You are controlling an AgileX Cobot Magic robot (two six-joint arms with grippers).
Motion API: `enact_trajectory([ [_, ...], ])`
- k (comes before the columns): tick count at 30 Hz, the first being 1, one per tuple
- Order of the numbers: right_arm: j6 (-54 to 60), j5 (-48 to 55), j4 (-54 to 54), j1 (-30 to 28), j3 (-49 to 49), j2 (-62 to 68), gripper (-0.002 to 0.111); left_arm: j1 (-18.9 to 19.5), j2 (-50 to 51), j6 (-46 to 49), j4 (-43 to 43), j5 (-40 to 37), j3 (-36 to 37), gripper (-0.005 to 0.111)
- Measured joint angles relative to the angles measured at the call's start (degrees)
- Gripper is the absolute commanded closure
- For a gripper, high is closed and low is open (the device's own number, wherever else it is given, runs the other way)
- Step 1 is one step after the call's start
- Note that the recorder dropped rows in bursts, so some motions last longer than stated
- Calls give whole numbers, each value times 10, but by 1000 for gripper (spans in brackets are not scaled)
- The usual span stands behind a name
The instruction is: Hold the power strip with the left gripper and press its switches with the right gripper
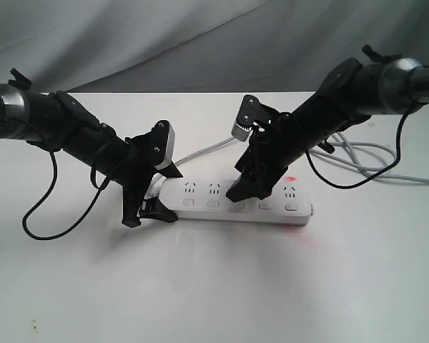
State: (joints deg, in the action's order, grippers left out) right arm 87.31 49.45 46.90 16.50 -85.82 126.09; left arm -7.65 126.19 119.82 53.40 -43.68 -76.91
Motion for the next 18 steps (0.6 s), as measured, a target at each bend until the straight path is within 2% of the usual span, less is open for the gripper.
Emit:
enact_trajectory([
  [10,0,-9,-2,0,1,11,41,0,0,0,0,0,0,107],
  [18,-22,-10,-45,1,1,9,41,0,0,0,0,0,0,107],
])
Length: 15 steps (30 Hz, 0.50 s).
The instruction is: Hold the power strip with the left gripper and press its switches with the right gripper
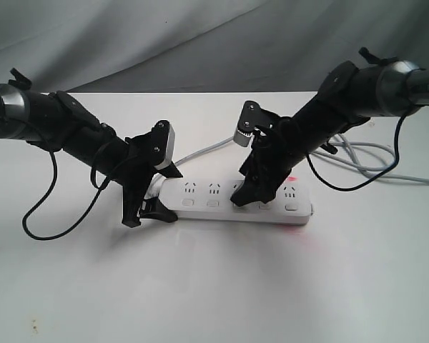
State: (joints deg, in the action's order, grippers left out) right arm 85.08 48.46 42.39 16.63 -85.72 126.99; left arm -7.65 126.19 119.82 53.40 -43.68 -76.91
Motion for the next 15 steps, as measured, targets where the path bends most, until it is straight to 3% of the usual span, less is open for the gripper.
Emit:
enact_trajectory([
  [15,-13,-13,-21,13,-1,-1,41,0,0,-1,0,0,0,107],
])
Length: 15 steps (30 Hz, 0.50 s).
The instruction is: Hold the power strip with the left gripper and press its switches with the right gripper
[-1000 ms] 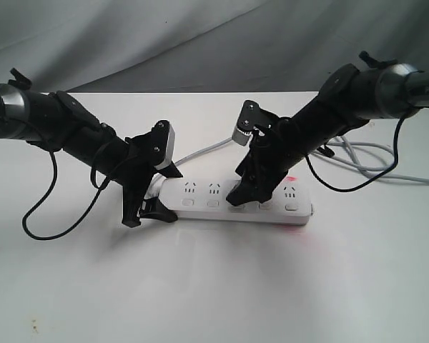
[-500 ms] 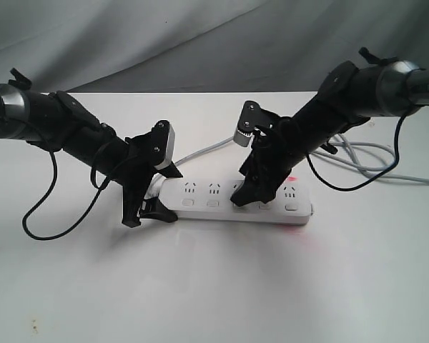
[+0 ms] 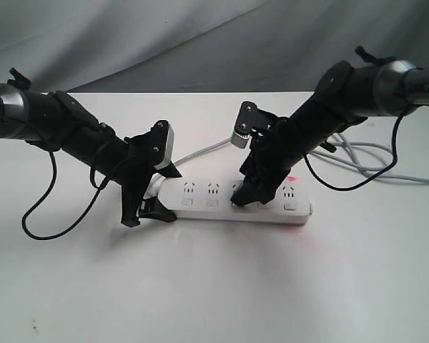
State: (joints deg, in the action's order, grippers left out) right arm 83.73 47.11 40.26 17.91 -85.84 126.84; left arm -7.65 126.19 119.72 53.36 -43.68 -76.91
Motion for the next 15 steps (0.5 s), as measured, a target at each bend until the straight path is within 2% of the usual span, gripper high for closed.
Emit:
enact_trajectory([
  [6,12,-13,6,-16,7,-34,41,0,0,0,0,0,0,107],
  [11,22,36,19,-56,7,-70,41,0,0,0,1,0,0,107],
  [15,31,37,19,-65,21,-70,41,0,0,0,1,1,0,107],
])
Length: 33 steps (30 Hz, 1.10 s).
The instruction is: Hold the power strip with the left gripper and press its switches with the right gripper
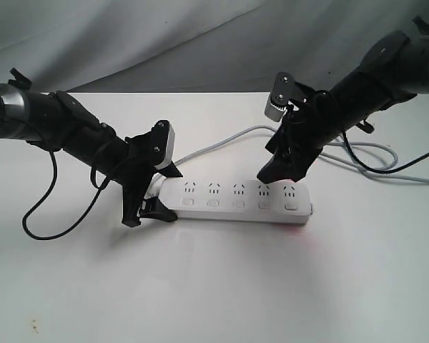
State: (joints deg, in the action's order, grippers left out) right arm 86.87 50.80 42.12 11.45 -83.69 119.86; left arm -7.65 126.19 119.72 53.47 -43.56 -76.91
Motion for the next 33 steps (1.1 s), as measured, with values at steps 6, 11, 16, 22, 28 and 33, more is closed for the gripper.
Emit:
enact_trajectory([
  [6,32,-54,11,5,53,0,41,0,0,0,0,0,0,107],
  [11,47,-82,20,5,66,2,41,0,0,0,0,0,0,107],
  [16,53,-84,40,5,66,17,41,0,0,0,0,0,0,107],
  [22,54,-82,56,5,66,21,41,0,0,0,0,0,0,107],
  [28,57,-78,54,5,66,16,41,0,0,0,0,0,0,107],
  [33,59,-69,51,5,66,12,41,0,0,0,0,0,0,107],
])
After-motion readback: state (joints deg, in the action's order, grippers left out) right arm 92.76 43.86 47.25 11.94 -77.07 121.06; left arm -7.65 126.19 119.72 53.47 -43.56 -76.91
